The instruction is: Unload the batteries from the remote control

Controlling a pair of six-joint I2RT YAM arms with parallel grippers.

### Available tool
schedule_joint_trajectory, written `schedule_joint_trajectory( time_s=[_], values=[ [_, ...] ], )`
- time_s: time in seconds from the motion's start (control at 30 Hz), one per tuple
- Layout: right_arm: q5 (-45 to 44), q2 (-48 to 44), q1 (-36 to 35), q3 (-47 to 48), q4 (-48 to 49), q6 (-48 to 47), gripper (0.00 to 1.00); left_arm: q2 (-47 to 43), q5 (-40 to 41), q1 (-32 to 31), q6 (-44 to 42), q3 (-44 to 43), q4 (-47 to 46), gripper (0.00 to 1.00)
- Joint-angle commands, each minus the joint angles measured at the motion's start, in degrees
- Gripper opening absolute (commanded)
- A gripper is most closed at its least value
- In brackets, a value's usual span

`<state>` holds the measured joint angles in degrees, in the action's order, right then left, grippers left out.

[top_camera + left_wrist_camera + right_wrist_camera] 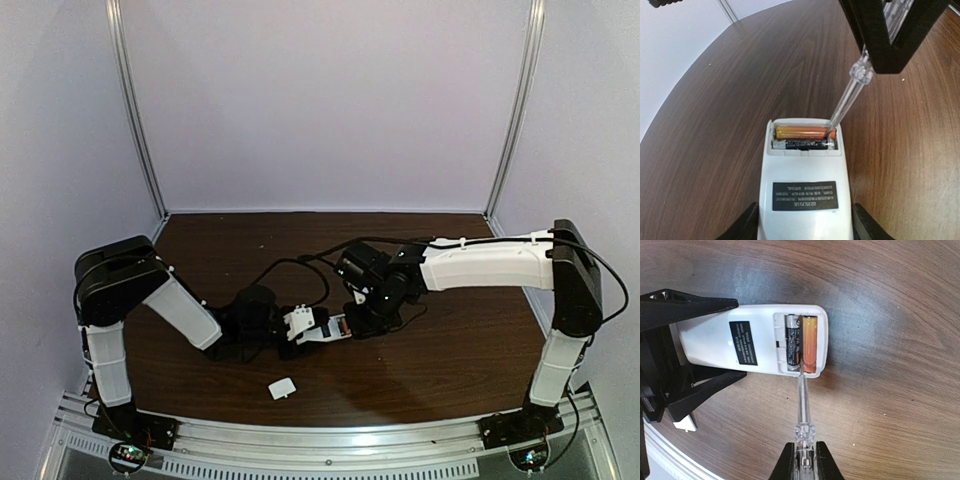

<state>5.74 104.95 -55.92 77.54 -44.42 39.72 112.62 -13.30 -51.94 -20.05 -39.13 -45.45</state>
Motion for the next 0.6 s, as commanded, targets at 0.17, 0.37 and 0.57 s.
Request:
schedule_joint_trajectory(
  time_s=[0.17,0.37,0.57],
  values=[
    [7.1,-2.1,4.3,-7.5,7.9,-2.6,0.0,0.8,-1.2,-0.6,-1.2,-1.1,-1.4,0.0],
    [13.2,-4.5,6.7,-12.4,13.5,-3.8,0.0,0.8,-2.1,-0.6,-1.3,-1.1,-1.5,0.0],
    [18.4,-6.0,8.3,-17.0,19.6,-4.5,0.0,0.8,-2.6,-0.6,-1.3,-1.1,-1.4,0.0]
  ],
)
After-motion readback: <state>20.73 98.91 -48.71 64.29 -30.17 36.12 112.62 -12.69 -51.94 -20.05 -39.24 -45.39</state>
